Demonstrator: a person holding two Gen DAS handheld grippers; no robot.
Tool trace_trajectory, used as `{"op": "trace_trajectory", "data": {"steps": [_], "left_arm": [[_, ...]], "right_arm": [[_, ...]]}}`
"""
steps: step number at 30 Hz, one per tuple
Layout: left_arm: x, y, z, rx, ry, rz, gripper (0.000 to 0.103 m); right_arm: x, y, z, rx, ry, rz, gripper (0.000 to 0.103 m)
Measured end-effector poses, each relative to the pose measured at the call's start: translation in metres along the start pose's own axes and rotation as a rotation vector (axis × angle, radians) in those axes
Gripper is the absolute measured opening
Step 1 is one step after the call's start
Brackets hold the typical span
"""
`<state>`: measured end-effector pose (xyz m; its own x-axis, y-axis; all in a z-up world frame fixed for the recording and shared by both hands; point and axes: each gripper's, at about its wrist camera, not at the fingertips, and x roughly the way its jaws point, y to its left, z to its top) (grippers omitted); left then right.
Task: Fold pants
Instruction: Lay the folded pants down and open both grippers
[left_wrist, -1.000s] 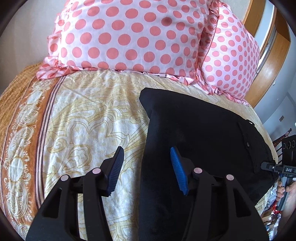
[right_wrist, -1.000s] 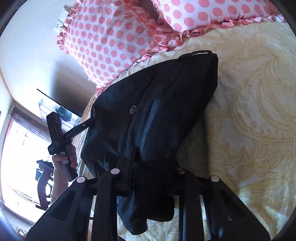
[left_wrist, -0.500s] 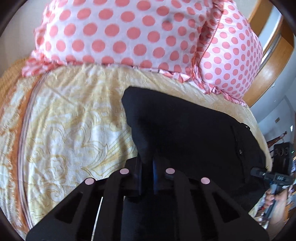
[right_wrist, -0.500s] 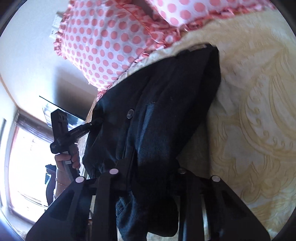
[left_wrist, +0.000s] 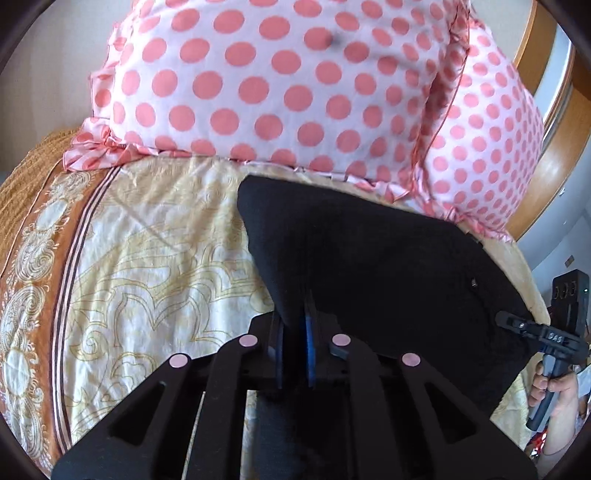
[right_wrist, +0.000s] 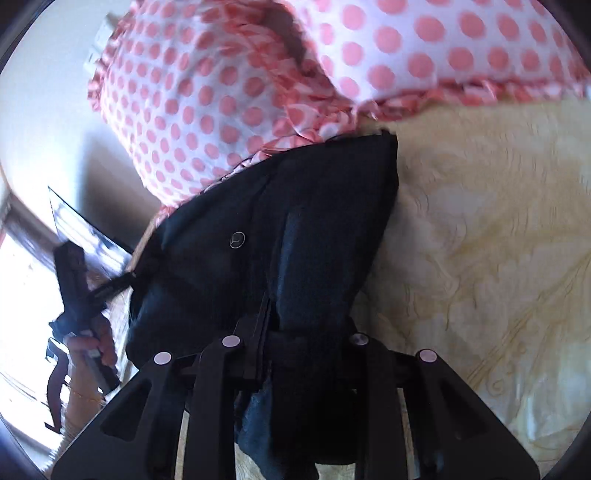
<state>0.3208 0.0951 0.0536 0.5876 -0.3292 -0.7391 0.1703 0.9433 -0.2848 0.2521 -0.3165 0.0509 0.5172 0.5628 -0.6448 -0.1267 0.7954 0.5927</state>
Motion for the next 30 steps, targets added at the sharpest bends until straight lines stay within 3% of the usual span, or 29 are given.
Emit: {"op": "trace_trajectory", "data": {"steps": [2,3,4,5,7,9,11,13,15,17,18,20,21,26,27,28,30], "left_arm": [[0.005,-0.002,-0.001,0.012,0.016,0.041,0.020],[0.007,-0.003,0.000,0.016,0.022,0.062,0.026],[0.006,-0.004,-0.001,0.020,0.024,0.073,0.030],[0.002,-0.005,-0.002,0.029,0.015,0.086,0.034],[-0.017,-0.007,-0.008,0.058,-0.037,0.141,0.056],[-0.038,-0.011,-0.016,0.097,-0.099,0.196,0.064],[-0.055,-0.021,-0.028,0.124,-0.124,0.167,0.068],[-0.066,-0.037,-0.046,0.121,-0.106,0.071,0.077],[-0.066,-0.055,-0.060,0.126,-0.087,0.005,0.078],[-0.057,-0.071,-0.070,0.134,-0.046,-0.047,0.078],[-0.050,-0.078,-0.074,0.140,-0.016,-0.053,0.078],[-0.031,-0.088,-0.081,0.159,0.025,0.008,0.077],[-0.026,-0.090,-0.084,0.164,0.031,0.019,0.078],[-0.031,-0.098,-0.089,0.146,-0.009,0.090,0.080],[-0.037,-0.099,-0.092,0.145,-0.022,0.100,0.082],[-0.047,-0.100,-0.096,0.148,-0.042,0.112,0.090],[-0.072,-0.105,-0.115,0.171,-0.127,0.162,0.101]], "right_arm": [[-0.002,0.009,-0.002,-0.040,-0.011,-0.055,0.026],[-0.002,0.012,-0.002,-0.054,-0.012,-0.089,0.032],[-0.004,0.016,-0.003,-0.070,-0.013,-0.135,0.046],[-0.009,0.019,-0.004,-0.083,-0.016,-0.177,0.054],[-0.023,0.028,-0.005,-0.150,-0.069,-0.328,0.075],[-0.038,0.042,-0.010,-0.236,-0.149,-0.415,0.081],[-0.051,0.064,-0.020,-0.327,-0.224,-0.468,0.081],[-0.054,0.096,-0.034,-0.451,-0.225,-0.413,0.080],[-0.048,0.114,-0.043,-0.537,-0.235,-0.449,0.080],[-0.036,0.122,-0.049,-0.573,-0.184,-0.429,0.080],[-0.023,0.120,-0.051,-0.563,-0.106,-0.432,0.080],[0.003,0.111,-0.060,-0.559,0.039,-0.487,0.081],[0.009,0.110,-0.066,-0.586,0.044,-0.512,0.081],[-0.004,0.112,-0.068,-0.500,-0.017,-0.505,0.083],[-0.012,0.113,-0.072,-0.466,-0.048,-0.491,0.088],[-0.018,0.115,-0.075,-0.436,-0.074,-0.473,0.097],[-0.038,0.117,-0.091,-0.358,-0.148,-0.420,0.102]]}}
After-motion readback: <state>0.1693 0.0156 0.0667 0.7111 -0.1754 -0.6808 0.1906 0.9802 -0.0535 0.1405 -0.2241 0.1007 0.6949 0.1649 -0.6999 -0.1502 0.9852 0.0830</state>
